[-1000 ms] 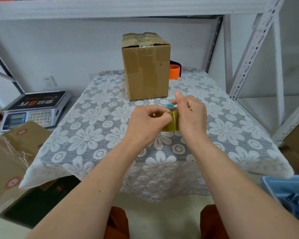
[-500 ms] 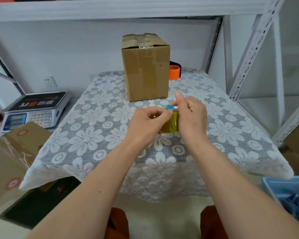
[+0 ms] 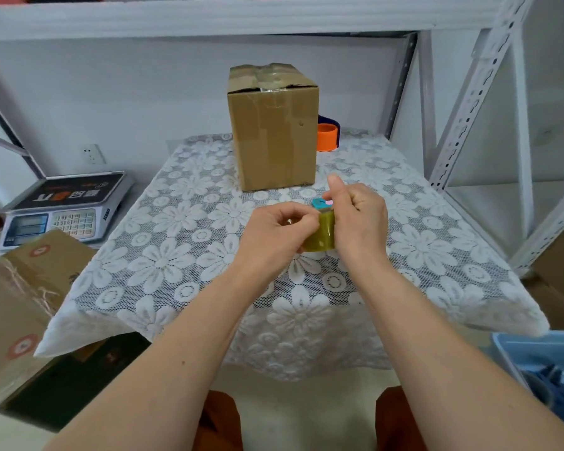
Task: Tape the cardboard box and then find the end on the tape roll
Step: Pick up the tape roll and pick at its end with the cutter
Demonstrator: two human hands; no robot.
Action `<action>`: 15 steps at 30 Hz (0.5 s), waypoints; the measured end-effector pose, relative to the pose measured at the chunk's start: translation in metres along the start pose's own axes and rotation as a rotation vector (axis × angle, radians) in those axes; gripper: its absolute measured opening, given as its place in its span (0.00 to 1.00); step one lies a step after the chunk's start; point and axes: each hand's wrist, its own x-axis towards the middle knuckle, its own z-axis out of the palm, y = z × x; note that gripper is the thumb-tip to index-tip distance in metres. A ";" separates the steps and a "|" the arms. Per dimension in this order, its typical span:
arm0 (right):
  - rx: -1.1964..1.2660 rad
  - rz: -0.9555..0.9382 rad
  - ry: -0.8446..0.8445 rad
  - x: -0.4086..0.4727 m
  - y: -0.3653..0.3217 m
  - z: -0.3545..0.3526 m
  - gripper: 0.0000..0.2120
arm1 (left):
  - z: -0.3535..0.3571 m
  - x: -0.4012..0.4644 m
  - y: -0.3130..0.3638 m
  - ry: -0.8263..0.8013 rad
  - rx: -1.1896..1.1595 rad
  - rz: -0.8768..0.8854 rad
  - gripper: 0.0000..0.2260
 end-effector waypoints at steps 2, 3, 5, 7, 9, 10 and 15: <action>0.001 0.003 -0.001 0.001 0.000 0.001 0.27 | 0.001 0.000 0.000 0.018 0.004 -0.003 0.08; 0.001 0.006 -0.002 0.001 -0.001 0.001 0.27 | 0.001 0.000 0.000 0.025 -0.004 -0.009 0.09; -0.003 0.004 -0.003 0.000 -0.001 0.001 0.27 | 0.002 0.001 0.000 0.037 -0.027 -0.021 0.10; 0.003 0.000 -0.001 0.000 -0.001 0.001 0.27 | 0.002 0.001 -0.001 0.041 -0.038 -0.032 0.10; 0.007 0.002 0.001 0.000 -0.002 0.000 0.27 | 0.001 0.001 -0.001 0.019 -0.062 -0.049 0.11; 0.007 0.003 0.002 0.000 -0.002 -0.001 0.27 | 0.001 0.001 -0.001 0.003 -0.087 -0.060 0.11; 0.013 0.007 -0.007 -0.001 -0.001 -0.002 0.26 | 0.002 0.000 -0.002 -0.023 -0.079 -0.045 0.07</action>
